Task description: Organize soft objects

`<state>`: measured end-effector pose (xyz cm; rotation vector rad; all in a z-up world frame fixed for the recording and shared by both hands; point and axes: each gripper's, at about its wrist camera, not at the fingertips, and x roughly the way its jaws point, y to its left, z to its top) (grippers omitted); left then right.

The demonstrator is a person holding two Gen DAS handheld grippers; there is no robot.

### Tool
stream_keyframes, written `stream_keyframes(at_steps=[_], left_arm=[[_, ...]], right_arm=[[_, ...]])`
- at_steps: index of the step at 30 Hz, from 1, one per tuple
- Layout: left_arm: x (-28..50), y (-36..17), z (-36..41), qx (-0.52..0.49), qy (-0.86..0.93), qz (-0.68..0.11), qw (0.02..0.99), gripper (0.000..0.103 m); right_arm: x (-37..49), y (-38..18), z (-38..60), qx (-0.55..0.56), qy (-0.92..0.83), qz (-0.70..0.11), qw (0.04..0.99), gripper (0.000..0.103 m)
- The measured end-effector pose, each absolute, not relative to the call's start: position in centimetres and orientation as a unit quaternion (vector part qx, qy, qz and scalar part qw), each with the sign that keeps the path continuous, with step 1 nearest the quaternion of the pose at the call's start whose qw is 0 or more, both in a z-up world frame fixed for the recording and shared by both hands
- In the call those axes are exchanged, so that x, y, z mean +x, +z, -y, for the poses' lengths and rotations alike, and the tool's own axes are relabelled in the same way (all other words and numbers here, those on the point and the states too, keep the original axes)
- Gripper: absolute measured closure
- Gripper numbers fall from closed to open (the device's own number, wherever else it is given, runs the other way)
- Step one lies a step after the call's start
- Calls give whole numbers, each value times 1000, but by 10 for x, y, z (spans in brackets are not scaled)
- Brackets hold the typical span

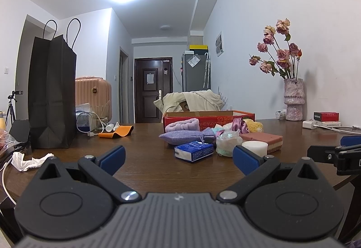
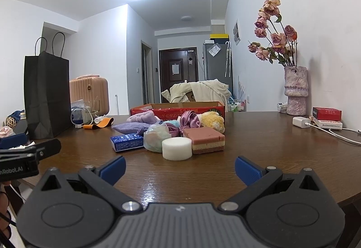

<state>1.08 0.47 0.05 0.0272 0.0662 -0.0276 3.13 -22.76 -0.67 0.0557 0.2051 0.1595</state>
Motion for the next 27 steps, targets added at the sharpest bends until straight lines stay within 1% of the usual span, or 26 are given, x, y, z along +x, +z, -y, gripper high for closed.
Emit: stream_keyframes(at_steps=[27], left_arm=[[13, -1, -6, 14, -19, -43, 999, 0]], right_arm=[[31, -8, 229, 32, 79, -106, 991, 0]])
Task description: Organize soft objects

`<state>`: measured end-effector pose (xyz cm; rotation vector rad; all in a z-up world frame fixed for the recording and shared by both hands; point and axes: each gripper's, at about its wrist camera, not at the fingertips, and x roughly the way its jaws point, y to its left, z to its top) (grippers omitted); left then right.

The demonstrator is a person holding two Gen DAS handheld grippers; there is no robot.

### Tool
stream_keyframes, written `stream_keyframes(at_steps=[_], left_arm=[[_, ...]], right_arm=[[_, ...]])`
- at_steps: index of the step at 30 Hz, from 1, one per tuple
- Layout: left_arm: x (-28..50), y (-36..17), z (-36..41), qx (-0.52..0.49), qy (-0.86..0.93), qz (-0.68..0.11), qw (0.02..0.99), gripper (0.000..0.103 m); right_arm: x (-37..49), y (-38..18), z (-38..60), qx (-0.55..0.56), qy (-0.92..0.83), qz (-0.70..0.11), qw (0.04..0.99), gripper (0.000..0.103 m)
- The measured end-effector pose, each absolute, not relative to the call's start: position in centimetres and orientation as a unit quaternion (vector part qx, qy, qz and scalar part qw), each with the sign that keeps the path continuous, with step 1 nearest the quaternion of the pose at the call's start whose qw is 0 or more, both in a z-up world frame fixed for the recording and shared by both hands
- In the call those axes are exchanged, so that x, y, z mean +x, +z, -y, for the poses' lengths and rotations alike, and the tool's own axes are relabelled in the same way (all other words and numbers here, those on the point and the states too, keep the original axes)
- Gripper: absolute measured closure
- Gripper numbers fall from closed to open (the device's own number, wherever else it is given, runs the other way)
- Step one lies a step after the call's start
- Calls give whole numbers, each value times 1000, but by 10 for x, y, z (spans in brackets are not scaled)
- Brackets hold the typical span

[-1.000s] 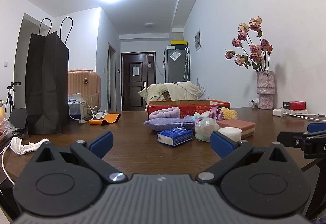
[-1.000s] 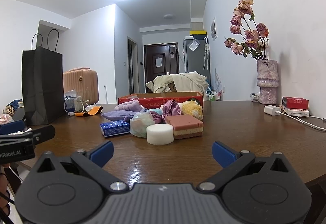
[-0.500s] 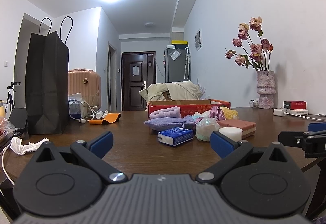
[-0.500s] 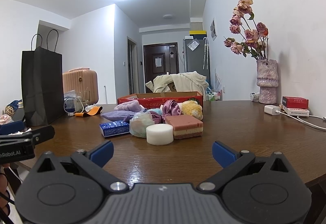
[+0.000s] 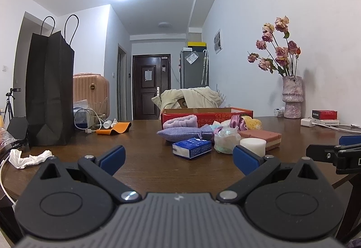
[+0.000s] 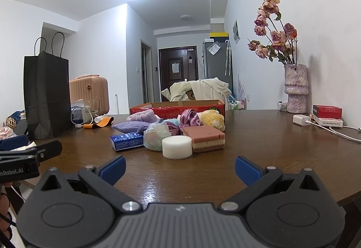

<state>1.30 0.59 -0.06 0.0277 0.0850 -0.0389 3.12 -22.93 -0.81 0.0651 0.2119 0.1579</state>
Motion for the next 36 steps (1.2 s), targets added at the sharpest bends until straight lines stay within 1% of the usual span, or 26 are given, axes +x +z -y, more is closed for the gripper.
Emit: stream_keyframes(at_steps=[8, 13, 16, 19, 22, 23, 26, 29, 32, 35, 36], left_arm=[[16, -1, -7, 11, -21, -47, 999, 0], [17, 2, -6, 16, -20, -30, 999, 0], [29, 8, -9, 9, -10, -16, 1000, 0], [53, 19, -10, 3, -27, -39, 999, 0], [82, 33, -7, -1, -48, -71, 996, 0], [92, 37, -4, 1, -59, -87, 994, 0], [119, 50, 14, 47, -93, -128, 986, 0], [137, 60, 31, 64, -110, -108, 986, 0], [161, 63, 45, 66, -114, -106, 986, 0], [189, 66, 57, 64, -116, -114, 985, 0], [199, 67, 60, 63, -115, -120, 984, 0]], right_arm=[[33, -7, 229, 28, 73, -96, 992, 0], [32, -5, 230, 27, 71, -85, 993, 0], [37, 1, 235, 23, 63, -63, 996, 0], [49, 15, 242, 22, 51, -26, 998, 0], [77, 29, 249, 21, 75, -17, 997, 0], [88, 32, 251, 18, 76, -26, 997, 0], [130, 40, 259, 2, 85, -107, 991, 0], [165, 41, 267, 11, 108, -148, 983, 0], [203, 37, 264, -31, 110, -181, 977, 0], [239, 29, 263, -61, 112, -216, 968, 2], [248, 27, 262, -62, 115, -228, 965, 6]])
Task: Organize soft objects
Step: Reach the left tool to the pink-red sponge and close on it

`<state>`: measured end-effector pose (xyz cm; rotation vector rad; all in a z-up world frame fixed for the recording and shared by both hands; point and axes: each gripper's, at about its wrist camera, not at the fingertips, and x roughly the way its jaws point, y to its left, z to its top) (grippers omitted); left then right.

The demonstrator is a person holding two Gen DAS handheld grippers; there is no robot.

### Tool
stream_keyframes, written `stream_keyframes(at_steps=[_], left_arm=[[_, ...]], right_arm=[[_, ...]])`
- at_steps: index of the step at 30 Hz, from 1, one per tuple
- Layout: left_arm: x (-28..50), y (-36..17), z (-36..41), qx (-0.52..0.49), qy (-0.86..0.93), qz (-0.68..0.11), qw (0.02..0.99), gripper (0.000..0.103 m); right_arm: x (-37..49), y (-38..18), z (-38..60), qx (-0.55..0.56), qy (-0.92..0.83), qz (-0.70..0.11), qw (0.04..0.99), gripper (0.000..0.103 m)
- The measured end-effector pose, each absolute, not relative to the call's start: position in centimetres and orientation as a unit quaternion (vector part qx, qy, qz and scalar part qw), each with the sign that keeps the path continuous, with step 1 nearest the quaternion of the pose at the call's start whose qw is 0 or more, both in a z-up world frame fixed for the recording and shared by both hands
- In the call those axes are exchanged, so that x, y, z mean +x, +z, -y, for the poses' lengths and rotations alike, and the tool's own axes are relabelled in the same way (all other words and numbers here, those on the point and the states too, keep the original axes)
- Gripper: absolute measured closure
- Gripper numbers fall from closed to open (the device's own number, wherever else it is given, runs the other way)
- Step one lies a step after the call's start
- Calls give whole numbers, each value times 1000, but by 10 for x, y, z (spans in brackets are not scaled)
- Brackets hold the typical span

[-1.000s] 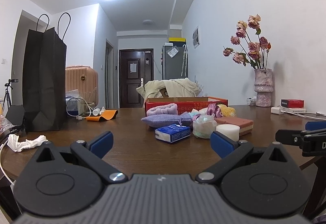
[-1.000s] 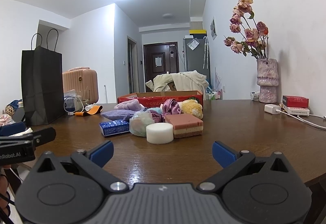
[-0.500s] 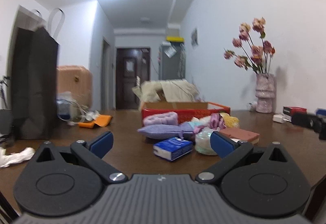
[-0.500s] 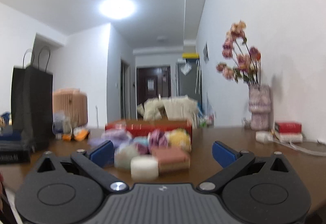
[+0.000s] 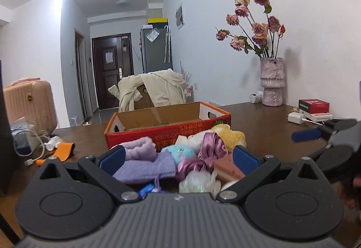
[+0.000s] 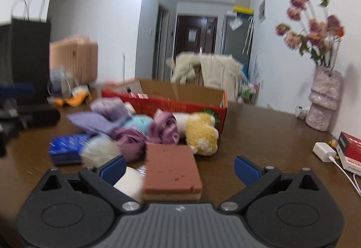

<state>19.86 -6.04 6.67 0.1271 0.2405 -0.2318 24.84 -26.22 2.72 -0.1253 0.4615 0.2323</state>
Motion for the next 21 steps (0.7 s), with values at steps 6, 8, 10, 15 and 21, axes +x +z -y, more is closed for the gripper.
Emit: stream_keyframes(at_steps=[6, 8, 10, 15, 21], left_arm=[[252, 70, 70, 32, -119, -196, 973, 4], [261, 70, 77, 34, -127, -209, 969, 8], [273, 71, 90, 39, -143, -221, 964, 13], [305, 61, 126, 23, -190, -304, 933, 37], [332, 36, 151, -16, -195, -378, 905, 59]], right_arm=[[274, 13, 274, -63, 132, -276, 950, 9], [278, 14, 292, -58, 120, -283, 950, 9], [284, 14, 317, -45, 92, -292, 951, 9], [292, 19, 358, 29, 89, -290, 953, 12], [312, 9, 367, 129, 168, -311, 927, 63]])
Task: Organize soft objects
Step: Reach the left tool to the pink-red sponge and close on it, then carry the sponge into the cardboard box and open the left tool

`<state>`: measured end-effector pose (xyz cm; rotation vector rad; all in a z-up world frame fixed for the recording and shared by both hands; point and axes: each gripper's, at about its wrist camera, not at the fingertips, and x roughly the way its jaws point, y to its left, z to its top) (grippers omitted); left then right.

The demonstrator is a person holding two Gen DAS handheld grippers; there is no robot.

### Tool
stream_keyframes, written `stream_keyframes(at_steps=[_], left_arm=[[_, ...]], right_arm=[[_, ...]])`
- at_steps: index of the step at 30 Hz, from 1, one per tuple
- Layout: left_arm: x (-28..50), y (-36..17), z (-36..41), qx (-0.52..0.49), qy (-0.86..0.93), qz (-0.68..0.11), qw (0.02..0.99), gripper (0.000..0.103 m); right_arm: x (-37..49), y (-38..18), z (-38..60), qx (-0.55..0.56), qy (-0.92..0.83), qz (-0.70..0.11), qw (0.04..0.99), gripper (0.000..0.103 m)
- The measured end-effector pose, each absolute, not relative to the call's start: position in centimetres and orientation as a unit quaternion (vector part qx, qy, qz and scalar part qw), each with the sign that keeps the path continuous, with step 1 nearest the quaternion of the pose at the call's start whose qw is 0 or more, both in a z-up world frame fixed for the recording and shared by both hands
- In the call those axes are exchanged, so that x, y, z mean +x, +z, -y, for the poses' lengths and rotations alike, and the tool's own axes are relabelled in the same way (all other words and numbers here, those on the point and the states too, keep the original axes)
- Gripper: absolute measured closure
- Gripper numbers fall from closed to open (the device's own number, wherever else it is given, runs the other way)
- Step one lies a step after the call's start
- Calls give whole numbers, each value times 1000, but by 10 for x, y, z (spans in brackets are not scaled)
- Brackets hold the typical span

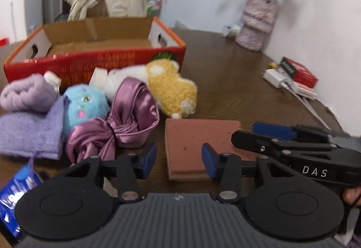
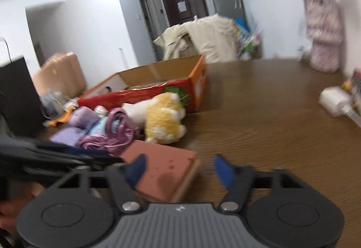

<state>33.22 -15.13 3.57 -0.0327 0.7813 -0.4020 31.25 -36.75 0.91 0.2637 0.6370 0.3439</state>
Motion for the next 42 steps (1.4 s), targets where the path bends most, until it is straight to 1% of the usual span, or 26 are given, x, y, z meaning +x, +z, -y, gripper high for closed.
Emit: stream_keyframes(at_steps=[2, 4, 6, 7, 12, 17, 21, 26, 31, 33, 35, 38, 42], left_arm=[[337, 32, 150, -39, -188, -384, 903, 58], [342, 31, 148, -61, -184, -393, 899, 59], [345, 30, 144, -87, -187, -403, 892, 66], [346, 30, 144, -98, -191, -404, 889, 72], [341, 39, 148, -97, -196, -395, 892, 71], [322, 75, 137, -104, -220, -341, 908, 72], [332, 109, 115, -112, -221, -304, 920, 72], [386, 142, 66, -137, -214, -295, 921, 72], [492, 150, 5, -151, -182, -323, 916, 74], [533, 142, -10, -155, -166, -339, 913, 74], [571, 127, -23, -164, -154, -370, 901, 74], [622, 99, -40, -159, -126, -396, 896, 74], [663, 68, -59, -146, -98, -419, 891, 74]], right_arm=[[322, 1, 371, 152, 173, -320, 919, 67], [325, -4, 376, 176, 178, -319, 914, 67], [328, -8, 379, 193, 182, -320, 910, 68], [327, -9, 380, 199, 183, -319, 908, 69], [323, -3, 379, 197, 177, -320, 910, 70], [310, 36, 375, 187, 186, -274, 925, 70], [329, 70, 358, 164, 203, -244, 934, 70], [402, 111, 321, 144, 235, -223, 935, 70], [526, 122, 278, 170, 249, -273, 913, 70], [569, 116, 258, 176, 243, -297, 907, 71], [618, 100, 233, 166, 227, -335, 899, 71], [669, 69, 204, 174, 216, -386, 880, 71], [710, 36, 172, 162, 202, -420, 870, 71]])
